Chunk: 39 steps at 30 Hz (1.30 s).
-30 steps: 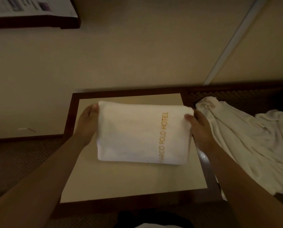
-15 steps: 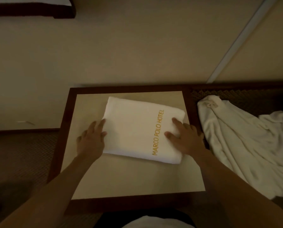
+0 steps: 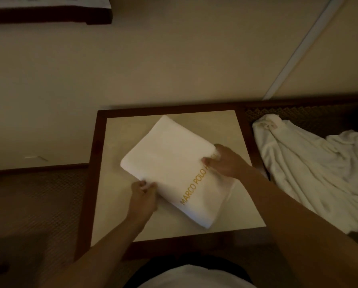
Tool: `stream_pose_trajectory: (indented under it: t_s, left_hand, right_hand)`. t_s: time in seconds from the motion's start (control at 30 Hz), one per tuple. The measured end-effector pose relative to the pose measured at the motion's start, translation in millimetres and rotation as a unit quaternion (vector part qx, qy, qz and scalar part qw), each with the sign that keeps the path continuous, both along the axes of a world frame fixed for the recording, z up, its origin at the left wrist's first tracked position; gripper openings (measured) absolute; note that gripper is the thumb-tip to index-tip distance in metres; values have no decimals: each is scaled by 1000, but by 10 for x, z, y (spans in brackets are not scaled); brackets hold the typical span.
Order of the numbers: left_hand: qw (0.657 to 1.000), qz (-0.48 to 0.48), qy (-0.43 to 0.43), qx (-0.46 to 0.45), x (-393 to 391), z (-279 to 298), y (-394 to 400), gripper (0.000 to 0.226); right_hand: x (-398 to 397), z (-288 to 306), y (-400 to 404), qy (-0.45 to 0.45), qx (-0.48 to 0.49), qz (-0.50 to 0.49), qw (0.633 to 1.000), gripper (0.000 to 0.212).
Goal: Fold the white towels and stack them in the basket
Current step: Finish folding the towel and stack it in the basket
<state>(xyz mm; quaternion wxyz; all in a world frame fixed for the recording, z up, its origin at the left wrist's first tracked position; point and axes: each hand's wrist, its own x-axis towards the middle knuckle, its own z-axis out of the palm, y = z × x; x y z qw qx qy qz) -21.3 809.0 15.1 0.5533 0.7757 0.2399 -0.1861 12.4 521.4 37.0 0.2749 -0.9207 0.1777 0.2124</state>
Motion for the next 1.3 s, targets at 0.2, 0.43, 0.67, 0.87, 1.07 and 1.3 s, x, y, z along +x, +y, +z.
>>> stream_pose_trajectory:
  t_s: [0.2,0.43,0.67,0.87,1.07,1.3]
  left_hand:
    - [995,-29,60,-78,70,-68,225,71]
    - [983,-136,87,-83,233,-131,303,62]
    - [942,-305,24,-142,181,36,-486,88]
    - [887,-433,-8,-162,-104,286,-1509,76]
    - [822,-537,-14,-189,-738,388,-2516,67]
    - [779,-602,-15,-172,-1842,393,-3719,64]
  right_hand:
    - [-307,38,210,150,167,-123,967,83]
    - [-1077,61,577,112,349,-294,883,47]
    - [-1726,397,353,-20,366,-402,839,33]
    - [-2507,551,-45,-150,337,-521,770,31]
    - [-3445,521,-482,-235,313,-616,684,36]
    - [-4627,439,-1278,-272,298,-667,626,30]
